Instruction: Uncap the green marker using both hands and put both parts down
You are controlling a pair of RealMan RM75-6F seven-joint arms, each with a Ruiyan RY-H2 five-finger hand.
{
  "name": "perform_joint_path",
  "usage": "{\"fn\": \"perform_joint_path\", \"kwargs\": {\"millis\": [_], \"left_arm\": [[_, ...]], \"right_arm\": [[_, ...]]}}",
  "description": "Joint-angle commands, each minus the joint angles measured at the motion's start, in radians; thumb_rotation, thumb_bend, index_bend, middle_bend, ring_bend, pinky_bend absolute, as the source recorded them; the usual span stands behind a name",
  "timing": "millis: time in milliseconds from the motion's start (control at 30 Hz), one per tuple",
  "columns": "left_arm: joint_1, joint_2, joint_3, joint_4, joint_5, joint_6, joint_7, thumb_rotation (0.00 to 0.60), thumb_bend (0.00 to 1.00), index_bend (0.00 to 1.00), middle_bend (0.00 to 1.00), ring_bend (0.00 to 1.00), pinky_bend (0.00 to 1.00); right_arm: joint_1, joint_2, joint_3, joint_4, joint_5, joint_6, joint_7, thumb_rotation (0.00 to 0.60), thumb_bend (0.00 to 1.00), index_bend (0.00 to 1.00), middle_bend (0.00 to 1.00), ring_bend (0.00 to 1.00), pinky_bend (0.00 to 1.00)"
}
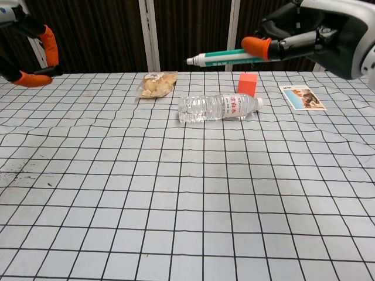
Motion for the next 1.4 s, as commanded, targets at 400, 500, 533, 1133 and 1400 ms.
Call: {"fn": "perform_joint_path", "kwargs": {"millis": [400,500,533,1133,1400], "left_arm": [[-0.005,-0.202,0.017,0.239,-0.021,-0.086,0.038,0.6,0.48,0.58,0.4,0.09,0.06],[-0.009,-0.237,0.015,0.281,-0.048,-0.097,0.071,0.6,0.48,0.57,0.4,0.09,0.06],[-0.01,-0.247,0.014,0.293,-0.052,-0.097,0.077,0.6,0.48,0.56,0.39,0.09,0.06],[-0.063,-0.391,-0.012,0.446,-0.126,-0.205,0.187,0.6,0.46,0.34,0.3,0.0,0.0],[-0.06,-0.356,-0.026,0.377,-0.145,-0.185,0.218,0.6,0.46,0.26,0.27,0.0,0.0]], "right_arm": [[-0.059,-0.275,-0.11,0.329,-0.094,0.061,0.079,0.6,0.84,0.91,0.76,0.53,0.15],[-0.064,-0.331,-0.126,0.405,-0.113,0.065,0.096,0.6,0.84,0.91,0.76,0.53,0.15],[-0.065,-0.344,-0.131,0.425,-0.118,0.063,0.097,0.6,0.84,0.91,0.76,0.53,0.15],[-0.041,-0.446,-0.108,0.619,-0.124,-0.019,0.166,0.6,0.84,0.92,0.76,0.53,0.15],[-0.03,-0.454,-0.088,0.62,-0.131,-0.026,0.184,0.6,0.84,0.92,0.76,0.53,0.15]]}}
